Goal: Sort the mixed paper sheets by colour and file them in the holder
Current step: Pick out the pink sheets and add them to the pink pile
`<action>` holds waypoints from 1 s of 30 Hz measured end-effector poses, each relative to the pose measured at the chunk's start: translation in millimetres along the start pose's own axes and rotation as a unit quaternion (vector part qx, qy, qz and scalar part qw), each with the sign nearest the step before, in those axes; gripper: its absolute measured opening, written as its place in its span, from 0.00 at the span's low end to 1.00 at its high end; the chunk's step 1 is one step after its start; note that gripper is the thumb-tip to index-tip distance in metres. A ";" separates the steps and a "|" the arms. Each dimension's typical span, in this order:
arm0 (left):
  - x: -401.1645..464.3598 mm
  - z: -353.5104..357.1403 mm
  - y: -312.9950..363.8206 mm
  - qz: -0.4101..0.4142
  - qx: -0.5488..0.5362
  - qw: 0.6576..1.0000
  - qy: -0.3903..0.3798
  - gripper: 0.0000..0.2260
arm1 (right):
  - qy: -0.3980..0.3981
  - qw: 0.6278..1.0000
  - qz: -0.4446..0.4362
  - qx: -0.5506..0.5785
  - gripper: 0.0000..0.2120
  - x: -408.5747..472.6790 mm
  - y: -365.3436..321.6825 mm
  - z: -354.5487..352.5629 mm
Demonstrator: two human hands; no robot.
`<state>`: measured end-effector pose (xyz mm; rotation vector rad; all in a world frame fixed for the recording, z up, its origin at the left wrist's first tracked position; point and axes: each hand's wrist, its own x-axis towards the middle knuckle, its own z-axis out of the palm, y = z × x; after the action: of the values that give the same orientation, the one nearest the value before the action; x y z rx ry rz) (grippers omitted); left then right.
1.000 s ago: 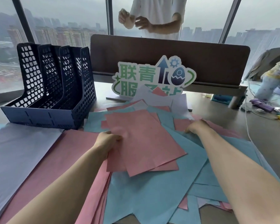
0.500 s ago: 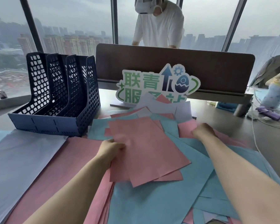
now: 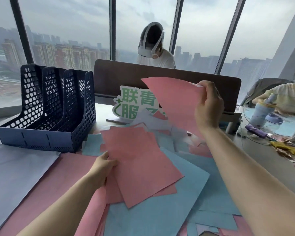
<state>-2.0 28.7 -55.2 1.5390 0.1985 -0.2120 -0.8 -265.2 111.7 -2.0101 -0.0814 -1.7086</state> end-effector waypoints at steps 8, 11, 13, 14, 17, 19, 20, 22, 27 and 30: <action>-8.4 -7.8 5.3 -0.021 -0.042 0.998 -0.031 0.15 | -0.023 1.000 0.001 0.021 0.11 31.6 -62.8 14.3; -10.0 -13.0 6.4 -0.025 -0.061 0.997 -0.043 0.15 | -0.091 0.989 0.105 -0.043 0.10 19.0 -42.0 25.1; -11.3 -16.2 6.1 -0.023 -0.072 0.995 -0.060 0.15 | -0.155 0.972 0.163 -0.068 0.10 -0.7 -19.6 34.5; -12.1 -17.3 6.0 -0.022 -0.074 0.995 -0.063 0.14 | -0.189 0.962 0.182 -0.077 0.10 -14.1 -8.6 39.7; -8.8 -17.6 5.3 -0.026 -0.086 0.993 -0.080 0.10 | -0.289 0.927 0.220 -0.093 0.08 -58.1 12.6 51.4; -4.5 -16.1 7.8 -0.035 -0.084 0.992 -0.085 0.09 | -0.334 0.907 0.239 -0.092 0.11 -87.5 17.0 56.5; -2.3 -13.4 10.0 -0.040 -0.072 0.992 -0.097 0.10 | -0.347 0.900 0.248 -0.088 0.14 -101.2 17.2 58.9; 0.6 -5.0 13.8 -0.030 -0.007 0.994 -0.107 0.07 | -0.373 0.887 0.261 -0.080 0.17 -125.7 17.9 64.9; 7.2 16.2 19.6 0.011 0.108 0.992 -0.061 0.13 | -0.432 0.837 0.318 -0.105 0.07 -134.6 46.0 54.0; 12.4 27.2 15.7 0.020 0.088 0.995 -0.037 0.13 | -0.505 0.770 0.316 -0.228 0.11 -116.5 98.7 26.8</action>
<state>13.9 1.7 -42.6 1.7052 0.0914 -0.2596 34.0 -309.5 -32.7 -2.6484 0.6353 -0.1080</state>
